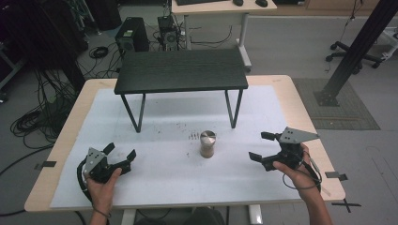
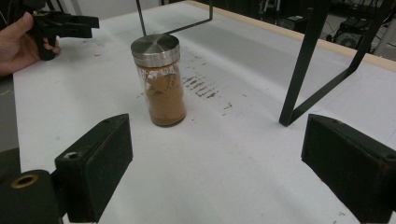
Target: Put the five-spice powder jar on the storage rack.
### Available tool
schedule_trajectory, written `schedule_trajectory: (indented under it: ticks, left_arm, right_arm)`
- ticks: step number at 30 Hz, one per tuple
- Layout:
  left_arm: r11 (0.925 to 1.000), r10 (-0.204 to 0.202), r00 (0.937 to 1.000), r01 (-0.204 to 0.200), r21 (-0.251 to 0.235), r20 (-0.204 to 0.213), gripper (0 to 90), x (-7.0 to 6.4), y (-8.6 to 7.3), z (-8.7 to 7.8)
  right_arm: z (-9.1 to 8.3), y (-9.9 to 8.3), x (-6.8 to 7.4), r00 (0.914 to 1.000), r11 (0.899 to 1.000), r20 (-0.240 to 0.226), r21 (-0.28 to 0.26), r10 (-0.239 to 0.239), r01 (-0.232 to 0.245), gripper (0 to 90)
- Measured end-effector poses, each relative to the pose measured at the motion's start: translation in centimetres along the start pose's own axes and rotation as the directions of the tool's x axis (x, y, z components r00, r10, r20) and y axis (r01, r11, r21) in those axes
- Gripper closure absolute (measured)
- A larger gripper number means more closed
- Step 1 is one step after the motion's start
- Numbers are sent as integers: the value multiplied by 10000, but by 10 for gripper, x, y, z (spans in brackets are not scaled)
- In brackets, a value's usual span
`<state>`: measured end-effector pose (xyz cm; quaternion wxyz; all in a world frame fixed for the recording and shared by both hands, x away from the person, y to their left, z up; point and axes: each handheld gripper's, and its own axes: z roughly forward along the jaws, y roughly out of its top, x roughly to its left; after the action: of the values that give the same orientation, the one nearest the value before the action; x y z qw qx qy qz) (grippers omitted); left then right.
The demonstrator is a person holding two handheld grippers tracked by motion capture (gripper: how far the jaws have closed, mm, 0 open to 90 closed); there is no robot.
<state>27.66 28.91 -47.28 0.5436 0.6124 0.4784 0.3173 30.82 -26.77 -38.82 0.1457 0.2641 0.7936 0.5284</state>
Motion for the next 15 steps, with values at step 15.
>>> schedule_trajectory:
  ticks: [15]
  left_arm:
    - [10000,-86,10000,86,-39,21,56,1,0,0]
  right_arm:
    - [10,0,3,10000,9999,-38,161,-57,57,82]
